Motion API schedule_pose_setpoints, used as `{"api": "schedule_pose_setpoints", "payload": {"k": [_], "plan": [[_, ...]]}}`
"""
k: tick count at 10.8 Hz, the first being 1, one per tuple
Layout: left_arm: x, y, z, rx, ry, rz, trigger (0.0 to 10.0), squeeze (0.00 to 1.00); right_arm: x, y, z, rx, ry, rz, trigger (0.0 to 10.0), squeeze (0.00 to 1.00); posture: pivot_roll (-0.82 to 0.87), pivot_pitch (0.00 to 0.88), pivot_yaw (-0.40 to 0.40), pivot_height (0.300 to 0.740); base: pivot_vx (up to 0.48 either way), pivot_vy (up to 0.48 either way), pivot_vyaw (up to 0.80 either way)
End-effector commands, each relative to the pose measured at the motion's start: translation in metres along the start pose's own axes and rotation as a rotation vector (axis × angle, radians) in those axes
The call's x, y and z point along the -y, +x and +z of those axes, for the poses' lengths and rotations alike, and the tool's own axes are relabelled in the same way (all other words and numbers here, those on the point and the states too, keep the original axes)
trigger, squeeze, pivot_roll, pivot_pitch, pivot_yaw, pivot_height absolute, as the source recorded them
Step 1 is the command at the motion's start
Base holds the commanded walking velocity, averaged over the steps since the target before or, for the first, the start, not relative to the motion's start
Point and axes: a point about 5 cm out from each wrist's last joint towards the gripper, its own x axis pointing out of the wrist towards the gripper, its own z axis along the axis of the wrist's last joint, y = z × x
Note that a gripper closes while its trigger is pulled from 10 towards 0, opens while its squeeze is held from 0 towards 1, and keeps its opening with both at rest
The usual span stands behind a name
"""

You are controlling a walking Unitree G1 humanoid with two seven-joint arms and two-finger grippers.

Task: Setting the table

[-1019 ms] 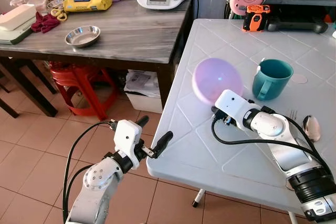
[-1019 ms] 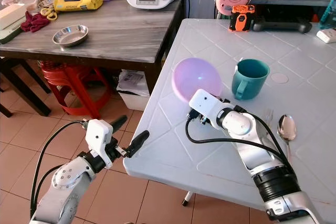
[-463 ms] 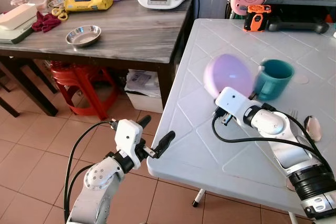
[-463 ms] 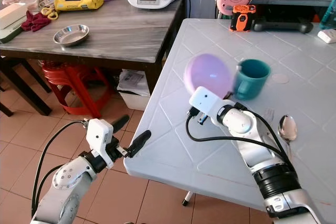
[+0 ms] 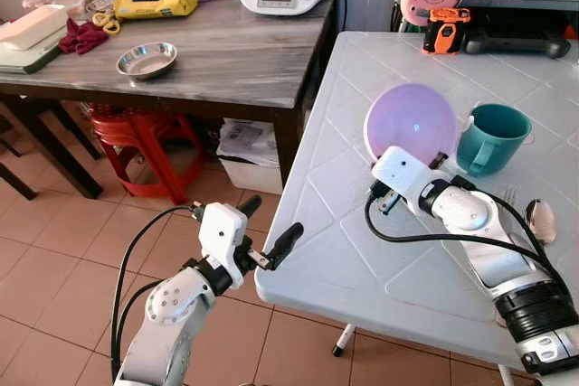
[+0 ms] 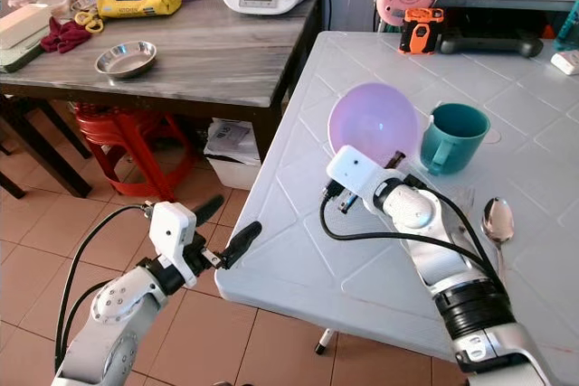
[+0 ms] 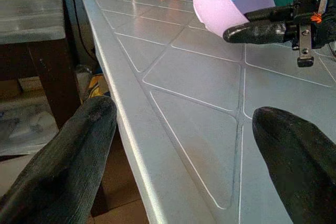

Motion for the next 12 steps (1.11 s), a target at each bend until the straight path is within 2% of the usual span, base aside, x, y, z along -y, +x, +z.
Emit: {"api": "schedule_pose_setpoints", "payload": {"k": [1,9,10,11,12], "plan": [[-0.002,0.0,0.0,-0.008,0.013,0.006,10.0,0.0,0.005,0.001,0.007,0.029,-0.002,-0.018,0.0,0.0,-0.1,0.06,0.113,0.74,0.0,0.0,0.0],[-0.002,0.0,0.0,-0.008,0.013,0.006,10.0,0.0,0.005,0.001,0.007,0.029,-0.002,-0.018,0.0,0.0,-0.1,0.06,0.113,0.74,0.0,0.0,0.0],[-0.021,0.007,0.004,-0.012,0.064,0.15,10.0,0.0,-0.013,-0.01,0.027,0.187,0.26,-0.214,10.0,0.0,-0.16,0.046,0.14,0.74,0.0,0.0,0.0],[-0.047,0.017,0.011,-0.005,0.133,0.357,10.0,0.0,-0.021,-0.05,0.033,0.282,0.669,-0.558,10.0,0.0,-0.16,0.044,0.139,0.74,0.0,0.0,0.0],[-0.048,0.018,0.011,-0.006,0.136,0.357,10.0,0.0,-0.02,-0.049,0.032,0.28,0.667,-0.559,10.0,0.0,-0.16,0.043,0.136,0.74,0.0,0.0,0.0]]}}
